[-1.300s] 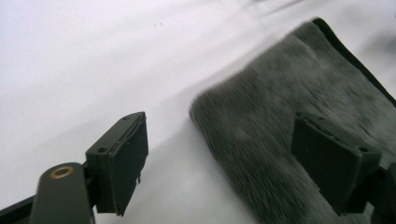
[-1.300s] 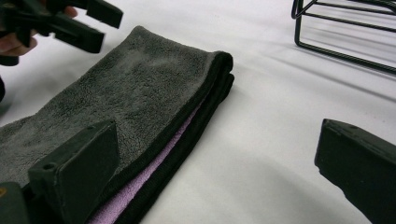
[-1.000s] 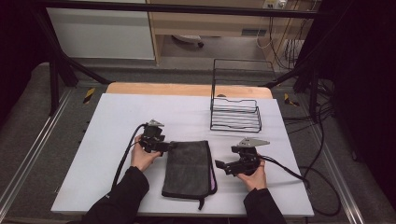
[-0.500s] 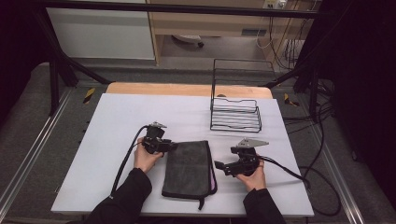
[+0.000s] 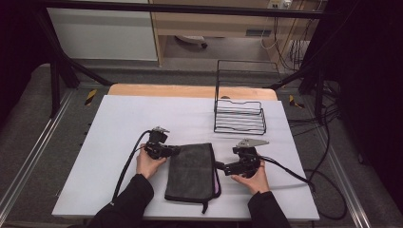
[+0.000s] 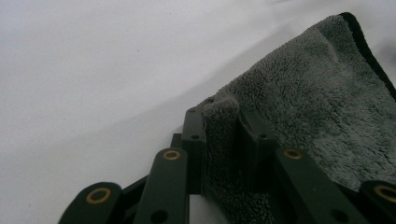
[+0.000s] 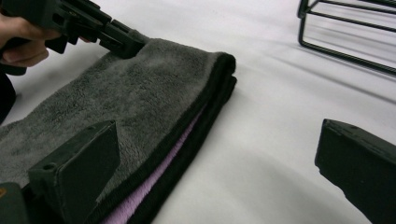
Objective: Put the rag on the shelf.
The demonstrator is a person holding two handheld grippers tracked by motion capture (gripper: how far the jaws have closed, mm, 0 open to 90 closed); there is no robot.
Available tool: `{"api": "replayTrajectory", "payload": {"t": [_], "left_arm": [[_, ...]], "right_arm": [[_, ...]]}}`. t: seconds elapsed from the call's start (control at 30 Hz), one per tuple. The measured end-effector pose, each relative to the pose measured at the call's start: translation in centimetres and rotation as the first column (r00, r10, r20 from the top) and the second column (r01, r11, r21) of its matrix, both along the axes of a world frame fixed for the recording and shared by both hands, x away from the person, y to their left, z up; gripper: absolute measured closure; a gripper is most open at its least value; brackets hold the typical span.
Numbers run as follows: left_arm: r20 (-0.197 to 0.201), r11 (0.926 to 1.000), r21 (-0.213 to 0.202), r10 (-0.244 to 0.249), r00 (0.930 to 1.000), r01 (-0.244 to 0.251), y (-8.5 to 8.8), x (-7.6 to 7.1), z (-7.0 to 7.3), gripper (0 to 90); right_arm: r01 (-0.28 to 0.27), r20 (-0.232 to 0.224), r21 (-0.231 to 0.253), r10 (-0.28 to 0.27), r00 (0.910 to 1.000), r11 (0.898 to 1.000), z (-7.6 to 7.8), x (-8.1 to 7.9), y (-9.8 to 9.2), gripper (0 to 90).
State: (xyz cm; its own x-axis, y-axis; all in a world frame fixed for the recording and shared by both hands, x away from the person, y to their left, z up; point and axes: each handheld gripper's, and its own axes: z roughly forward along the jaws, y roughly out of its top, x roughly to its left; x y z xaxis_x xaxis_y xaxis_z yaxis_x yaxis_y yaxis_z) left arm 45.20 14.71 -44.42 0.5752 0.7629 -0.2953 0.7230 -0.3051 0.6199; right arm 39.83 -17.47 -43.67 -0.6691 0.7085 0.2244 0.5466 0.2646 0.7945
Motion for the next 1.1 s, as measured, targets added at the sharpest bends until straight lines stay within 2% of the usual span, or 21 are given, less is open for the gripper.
{"api": "replayTrajectory", "payload": {"t": [0.1, 0.2, 0.33, 0.43, 0.47, 0.53, 0.6, 0.7, 0.77, 0.93, 1.1], "left_arm": [[0.003, 1.0000, 0.004, 0.008, 1.0000, -0.008, -0.1, -0.1, 0.0, 74.7], [0.020, 0.9999, 0.017, 0.001, 0.9998, -0.002, -0.1, -0.2, 0.0, 74.7], [0.037, 0.9997, 0.026, -0.003, 0.9993, 0.002, -0.2, -0.4, -0.1, 74.7], [0.041, 0.9998, 0.020, 0.003, 0.9992, -0.003, -0.2, -0.5, -0.2, 74.7], [0.044, 0.9998, 0.021, 0.003, 0.9990, -0.004, -0.2, -0.5, -0.2, 74.7], [0.046, 0.9998, 0.021, 0.003, 0.9989, -0.004, -0.2, -0.5, -0.2, 74.7], [0.048, 0.9998, 0.019, 0.002, 0.9988, -0.003, -0.2, -0.5, -0.2, 74.8], [0.050, 0.9999, 0.017, 0.000, 0.9988, -0.001, -0.2, -0.5, -0.2, 74.7], [0.051, 0.9999, 0.016, -0.001, 0.9987, 0.000, -0.2, -0.5, -0.3, 74.7], [0.054, 0.9999, 0.013, -0.002, 0.9985, 0.001, -0.1, -0.5, -0.3, 74.7], [0.053, 0.9999, 0.011, -0.006, 0.9986, 0.005, -0.1, -0.5, -0.3, 74.7]], "right_arm": [[-0.008, 0.001, -0.029, 0.008, 1.0000, 1.000, 0.1, 0.5, 1.0, 1.7], [-0.001, -0.014, 0.004, 0.001, 0.9999, 1.000, 0.1, 1.4, 2.0, 5.1], [0.026, -0.045, 0.006, -0.026, 0.9986, 1.000, -0.1, 2.8, 3.1, 7.2], [0.044, -0.047, -0.003, -0.044, 0.9979, 0.999, -0.5, 3.9, 3.7, 16.5], [0.047, -0.057, 0.005, -0.047, 0.9973, 0.999, -0.7, 4.2, 3.8, 20.2], [0.059, -0.070, -0.010, -0.059, 0.9958, 0.998, -1.1, 4.8, 4.0, 26.2], [0.050, -0.079, -0.024, -0.052, 0.9956, 0.998, -1.3, 5.2, 4.2, 36.7], [0.047, -0.089, -0.043, -0.051, 0.9948, 0.998, -1.6, 5.6, 4.6, 44.8], [0.046, -0.100, -0.046, -0.050, 0.9937, 0.998, -1.7, 5.9, 4.7, 50.1], [0.021, -0.151, -0.019, -0.024, 0.9883, 1.000, -1.8, 6.2, 4.7, 60.8], [0.006, -0.187, -0.010, -0.008, 0.9823, 1.000, -1.7, 6.2, 4.8, 67.9]]}}
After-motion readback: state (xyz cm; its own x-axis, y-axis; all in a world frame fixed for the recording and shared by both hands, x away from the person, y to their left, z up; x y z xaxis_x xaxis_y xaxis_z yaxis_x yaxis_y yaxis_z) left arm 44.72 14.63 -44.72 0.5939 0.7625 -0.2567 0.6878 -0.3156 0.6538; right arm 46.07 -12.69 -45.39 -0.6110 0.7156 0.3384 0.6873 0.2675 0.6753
